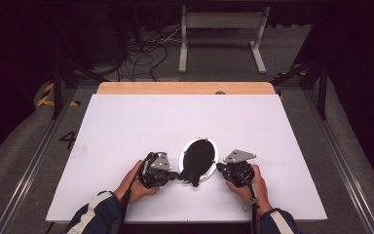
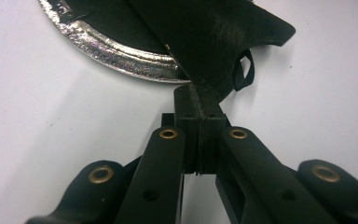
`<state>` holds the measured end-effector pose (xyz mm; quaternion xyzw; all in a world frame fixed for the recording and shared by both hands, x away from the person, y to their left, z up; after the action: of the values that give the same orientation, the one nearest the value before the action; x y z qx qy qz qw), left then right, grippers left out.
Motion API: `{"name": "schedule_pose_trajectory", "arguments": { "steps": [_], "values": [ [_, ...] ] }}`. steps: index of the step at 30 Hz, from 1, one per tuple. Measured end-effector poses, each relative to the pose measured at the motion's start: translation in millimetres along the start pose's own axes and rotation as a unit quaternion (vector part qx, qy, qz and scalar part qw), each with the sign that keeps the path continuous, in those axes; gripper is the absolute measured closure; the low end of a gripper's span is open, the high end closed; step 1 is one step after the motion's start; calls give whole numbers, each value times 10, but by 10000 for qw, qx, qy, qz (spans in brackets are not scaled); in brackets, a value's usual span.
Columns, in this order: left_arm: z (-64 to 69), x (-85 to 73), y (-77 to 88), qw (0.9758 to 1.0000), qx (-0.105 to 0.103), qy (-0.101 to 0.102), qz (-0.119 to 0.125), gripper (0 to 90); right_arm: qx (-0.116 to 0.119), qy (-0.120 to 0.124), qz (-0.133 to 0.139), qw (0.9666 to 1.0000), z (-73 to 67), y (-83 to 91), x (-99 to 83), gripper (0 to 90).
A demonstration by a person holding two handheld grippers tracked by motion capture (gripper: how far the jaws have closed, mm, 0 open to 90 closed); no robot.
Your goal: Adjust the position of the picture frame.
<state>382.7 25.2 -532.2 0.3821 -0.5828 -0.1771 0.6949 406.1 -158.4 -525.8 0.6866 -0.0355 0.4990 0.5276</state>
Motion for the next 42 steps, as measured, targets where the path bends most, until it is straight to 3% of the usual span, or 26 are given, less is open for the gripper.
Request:
{"name": "schedule_pose_trajectory", "arguments": {
  "steps": [4,6,10,15,18,24,31,35,40,42],
  "values": [
    [18,-2,-9,10000,-15,-17,55,900,44,-131,72,9999,4,-29,20,900],
    [10,3,-15,9999,-41,30,113,899,109,-340,126,9993,12,-66,51,900],
    [26,1,-12,9999,98,-28,62,900,-32,-114,89,9999,-12,-128,113,900],
    [19,-4,-13,9999,50,-16,105,900,-85,-33,94,9999,-29,-122,108,900],
    [32,-2,-14,9999,108,-43,95,900,39,230,73,9997,-112,-77,71,900],
    [68,-2,-14,9999,8,81,152,900,256,259,45,9993,-231,-18,19,900],
    [56,-8,-13,9999,-20,79,139,900,159,64,154,9997,-229,-76,70,900],
    [59,-8,-12,9999,39,34,123,900,66,223,111,9997,-235,-90,86,900],
    [60,-8,-14,9999,70,-47,136,899,202,561,72,9982,-364,-29,33,900],
    [58,-11,-13,9999,34,-26,146,899,231,536,53,9983,-369,-29,33,900]
  ]
}}
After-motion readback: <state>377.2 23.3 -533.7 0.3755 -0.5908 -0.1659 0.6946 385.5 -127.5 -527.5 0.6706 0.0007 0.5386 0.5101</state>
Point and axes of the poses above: each handheld gripper's, and its own axes: y roughly backward along the jaws, x roughly out of its top, z roughly to its right, the point moved 10 cm from there along -y, roughly forward along the jaws
